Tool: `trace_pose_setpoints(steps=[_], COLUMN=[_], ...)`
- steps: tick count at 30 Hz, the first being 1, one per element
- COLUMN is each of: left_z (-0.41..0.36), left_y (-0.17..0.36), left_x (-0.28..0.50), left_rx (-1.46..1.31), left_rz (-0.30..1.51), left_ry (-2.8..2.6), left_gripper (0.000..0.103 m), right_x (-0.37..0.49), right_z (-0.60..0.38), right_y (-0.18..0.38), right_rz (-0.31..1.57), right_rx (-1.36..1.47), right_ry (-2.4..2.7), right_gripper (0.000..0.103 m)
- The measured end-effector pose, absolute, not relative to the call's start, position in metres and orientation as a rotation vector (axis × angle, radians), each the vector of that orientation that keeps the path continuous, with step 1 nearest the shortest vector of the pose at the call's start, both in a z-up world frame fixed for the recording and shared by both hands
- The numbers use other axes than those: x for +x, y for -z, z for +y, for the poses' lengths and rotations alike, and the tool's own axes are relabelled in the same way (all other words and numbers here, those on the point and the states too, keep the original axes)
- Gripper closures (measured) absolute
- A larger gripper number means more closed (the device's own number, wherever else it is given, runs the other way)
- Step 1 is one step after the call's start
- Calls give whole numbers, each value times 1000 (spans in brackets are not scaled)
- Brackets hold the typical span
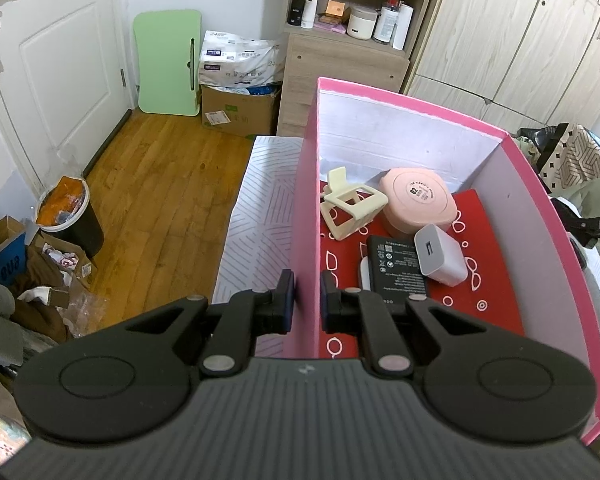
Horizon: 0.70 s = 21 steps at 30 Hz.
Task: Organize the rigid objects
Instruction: 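Carry the black phone case into the box and release it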
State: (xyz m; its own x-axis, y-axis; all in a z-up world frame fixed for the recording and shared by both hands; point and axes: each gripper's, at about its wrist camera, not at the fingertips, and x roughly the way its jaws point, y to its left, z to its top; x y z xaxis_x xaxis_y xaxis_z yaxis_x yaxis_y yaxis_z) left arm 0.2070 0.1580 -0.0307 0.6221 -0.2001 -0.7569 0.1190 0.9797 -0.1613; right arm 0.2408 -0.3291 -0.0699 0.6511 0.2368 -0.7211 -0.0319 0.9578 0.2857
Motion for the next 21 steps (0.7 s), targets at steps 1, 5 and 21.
trace_pose_setpoints(steps=[1, 5, 21], left_z=[158, 158, 163], left_y=[31, 31, 32], left_x=[207, 207, 204], left_rx=[-101, -102, -140], left_rz=[881, 881, 874], left_ry=[183, 183, 187], left_gripper=[92, 92, 92], right_x=[238, 223, 199], right_z=[-328, -311, -169], right_y=[67, 47, -43], right_rz=[844, 788, 629], right_rx=[273, 218, -13], right_ry=[-166, -185, -638], right_gripper=[33, 33, 35])
